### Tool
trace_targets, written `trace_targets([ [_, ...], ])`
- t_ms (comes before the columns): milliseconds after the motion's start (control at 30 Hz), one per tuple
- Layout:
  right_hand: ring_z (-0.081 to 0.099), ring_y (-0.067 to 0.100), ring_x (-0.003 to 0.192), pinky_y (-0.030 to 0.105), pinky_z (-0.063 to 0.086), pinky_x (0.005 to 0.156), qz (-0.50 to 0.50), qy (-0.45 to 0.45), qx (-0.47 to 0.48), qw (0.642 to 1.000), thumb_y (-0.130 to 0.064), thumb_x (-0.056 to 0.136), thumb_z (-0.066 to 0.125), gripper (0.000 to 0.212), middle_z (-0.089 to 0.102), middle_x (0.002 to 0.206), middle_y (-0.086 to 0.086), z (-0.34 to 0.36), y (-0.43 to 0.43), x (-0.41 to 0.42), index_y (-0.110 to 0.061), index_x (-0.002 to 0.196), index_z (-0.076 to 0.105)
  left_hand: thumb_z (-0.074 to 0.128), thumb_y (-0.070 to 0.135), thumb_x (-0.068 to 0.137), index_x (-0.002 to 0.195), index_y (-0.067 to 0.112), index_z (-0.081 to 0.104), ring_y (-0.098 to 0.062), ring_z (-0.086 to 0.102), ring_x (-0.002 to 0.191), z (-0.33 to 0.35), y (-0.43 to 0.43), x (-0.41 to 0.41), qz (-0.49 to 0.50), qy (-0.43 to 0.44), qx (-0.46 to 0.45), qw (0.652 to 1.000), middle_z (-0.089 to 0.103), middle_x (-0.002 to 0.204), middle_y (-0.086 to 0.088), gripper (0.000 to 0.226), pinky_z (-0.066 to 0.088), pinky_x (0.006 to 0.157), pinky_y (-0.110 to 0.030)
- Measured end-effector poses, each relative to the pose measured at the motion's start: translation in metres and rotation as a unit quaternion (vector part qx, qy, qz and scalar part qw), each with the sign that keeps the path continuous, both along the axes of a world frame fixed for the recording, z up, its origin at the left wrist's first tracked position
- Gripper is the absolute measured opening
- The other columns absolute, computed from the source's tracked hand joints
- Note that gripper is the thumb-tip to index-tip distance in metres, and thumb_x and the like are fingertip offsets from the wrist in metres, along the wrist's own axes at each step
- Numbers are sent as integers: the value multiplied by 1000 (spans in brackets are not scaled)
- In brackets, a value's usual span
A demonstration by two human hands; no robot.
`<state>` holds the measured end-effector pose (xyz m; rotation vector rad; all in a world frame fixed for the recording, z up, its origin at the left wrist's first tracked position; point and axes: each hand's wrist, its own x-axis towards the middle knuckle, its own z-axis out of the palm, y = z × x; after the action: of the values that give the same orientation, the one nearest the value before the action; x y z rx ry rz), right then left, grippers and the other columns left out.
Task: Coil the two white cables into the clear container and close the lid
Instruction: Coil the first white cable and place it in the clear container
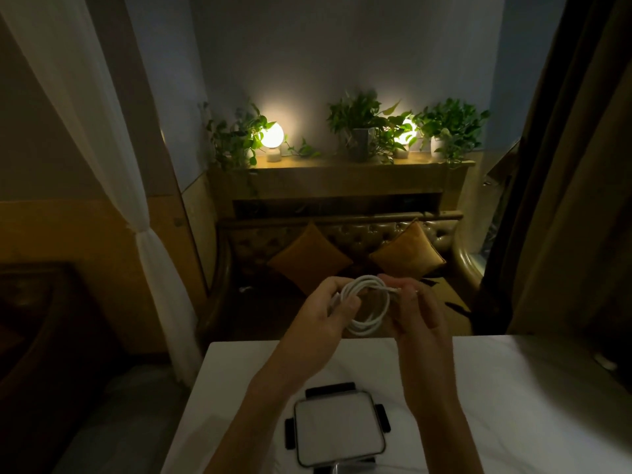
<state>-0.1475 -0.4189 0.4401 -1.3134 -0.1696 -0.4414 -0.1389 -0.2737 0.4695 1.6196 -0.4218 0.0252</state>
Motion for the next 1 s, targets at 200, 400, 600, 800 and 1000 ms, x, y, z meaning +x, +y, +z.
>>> trace_targets([
  [200,70,5,86,19,55,65,69,57,-118,989,-36,84,59,38,74,101,-8,-5,0,3,-28,121,64,59,13,92,110,31,60,-7,68,94,-11,15,10,76,-8,25,997,67,104,8,26,57,74,-15],
  [400,73,11,88,19,58,67,72,116,-102,985,-24,89,63,27,77,99,2,-24,5,8,-17,115,71,62,24,91,115,19,63,-8,69,91,-41,21,15,157,4,55,986,70,102,3,25,61,77,-28],
  [600,74,12,87,17,57,67,73,192,-36,978,-29,83,70,27,79,94,0,-62,0,6,-23,109,74,41,29,101,108,21,59,-20,69,81,-88,27,26,174,143,-66,972,68,96,-6,20,58,64,-27],
  [800,73,25,90,26,60,76,53,361,28,931,-17,87,69,22,76,99,17,-169,-38,-7,-10,108,74,42,0,97,102,7,56,-16,57,56,-225,30,30,195,308,33,931,59,77,-7,16,48,43,-16],
  [1000,68,29,80,33,57,72,-11,591,83,802,-2,84,70,19,68,95,27,-314,-51,-54,8,101,68,45,15,99,123,-2,48,-29,55,113,-369,-3,-16,108,437,248,858,55,129,-24,30,43,95,-32],
])
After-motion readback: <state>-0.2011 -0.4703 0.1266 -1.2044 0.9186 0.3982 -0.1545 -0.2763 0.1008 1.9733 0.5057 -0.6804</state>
